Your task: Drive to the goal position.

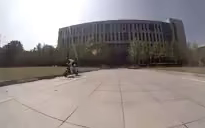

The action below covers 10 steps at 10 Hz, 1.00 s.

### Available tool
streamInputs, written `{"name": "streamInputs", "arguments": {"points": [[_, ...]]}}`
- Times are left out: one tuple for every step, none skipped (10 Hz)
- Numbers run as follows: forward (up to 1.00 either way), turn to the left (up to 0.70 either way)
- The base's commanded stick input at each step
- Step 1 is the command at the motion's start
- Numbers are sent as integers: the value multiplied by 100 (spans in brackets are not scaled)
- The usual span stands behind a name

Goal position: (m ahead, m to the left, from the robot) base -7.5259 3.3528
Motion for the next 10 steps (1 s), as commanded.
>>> {"name": "streamInputs", "arguments": {"points": [[63, 0], [63, 0], [61, 0], [61, 0], [61, 0], [61, 0], [60, 0], [60, 0], [60, 0], [60, 0]]}}
